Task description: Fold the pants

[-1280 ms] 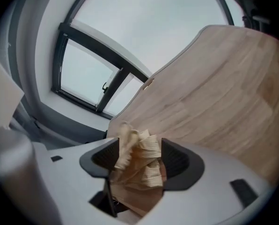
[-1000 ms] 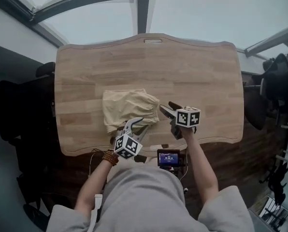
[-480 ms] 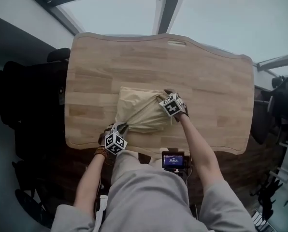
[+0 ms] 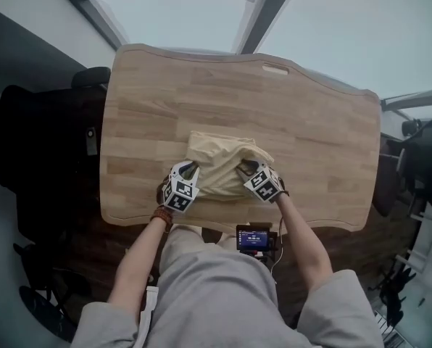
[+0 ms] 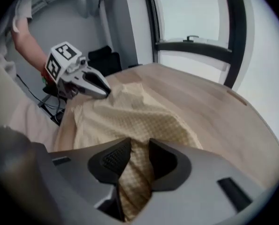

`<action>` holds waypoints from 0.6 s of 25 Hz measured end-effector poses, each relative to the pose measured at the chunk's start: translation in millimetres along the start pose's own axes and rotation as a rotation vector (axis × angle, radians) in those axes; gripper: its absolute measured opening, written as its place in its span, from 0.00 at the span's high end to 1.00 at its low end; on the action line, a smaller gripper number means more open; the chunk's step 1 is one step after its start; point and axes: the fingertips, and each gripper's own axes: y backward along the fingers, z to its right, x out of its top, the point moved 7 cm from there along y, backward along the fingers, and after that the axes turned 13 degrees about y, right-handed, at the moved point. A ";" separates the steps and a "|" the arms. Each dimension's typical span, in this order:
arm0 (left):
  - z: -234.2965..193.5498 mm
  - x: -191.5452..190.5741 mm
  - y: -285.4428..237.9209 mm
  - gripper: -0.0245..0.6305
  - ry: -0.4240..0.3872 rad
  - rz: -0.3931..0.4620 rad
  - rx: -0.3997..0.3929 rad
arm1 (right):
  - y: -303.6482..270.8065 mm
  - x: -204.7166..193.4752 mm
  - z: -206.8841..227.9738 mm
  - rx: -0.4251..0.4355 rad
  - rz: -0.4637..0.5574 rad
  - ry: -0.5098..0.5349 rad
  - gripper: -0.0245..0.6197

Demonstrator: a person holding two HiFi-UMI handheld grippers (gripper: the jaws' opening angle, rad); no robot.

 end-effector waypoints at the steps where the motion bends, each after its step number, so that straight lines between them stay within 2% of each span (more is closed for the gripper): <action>1: -4.4 3.2 -14.4 0.86 -0.001 -0.047 -0.013 | -9.1 -4.8 3.5 -0.002 -0.038 -0.007 0.77; 3: -11.6 11.8 -33.3 0.86 -0.007 -0.115 -0.047 | -14.1 -6.5 11.7 0.009 -0.067 -0.028 0.77; 4: -14.5 19.5 -34.0 0.86 -0.015 -0.117 -0.052 | -11.1 -4.6 14.1 0.021 -0.067 -0.043 0.77; 5: -15.8 29.8 -28.9 0.86 -0.028 -0.095 -0.047 | -4.8 -2.1 15.2 0.034 -0.057 -0.053 0.77; 7: -11.8 54.9 -7.5 0.86 -0.057 0.002 -0.025 | 19.6 4.8 19.1 0.022 0.000 -0.051 0.77; 9: 2.1 82.7 19.0 0.86 -0.081 0.123 -0.024 | 58.9 14.6 28.9 -0.055 0.110 -0.084 0.77; 12: 32.9 114.6 53.7 0.86 -0.117 0.254 -0.027 | 119.3 24.7 42.4 -0.173 0.334 -0.253 0.81; 14: 55.2 111.8 57.5 0.86 -0.134 0.246 -0.021 | 140.1 13.2 44.0 -0.223 0.393 -0.348 0.83; 15: 63.9 98.8 52.3 0.86 -0.141 0.210 -0.011 | 140.4 0.4 41.0 -0.244 0.376 -0.356 0.83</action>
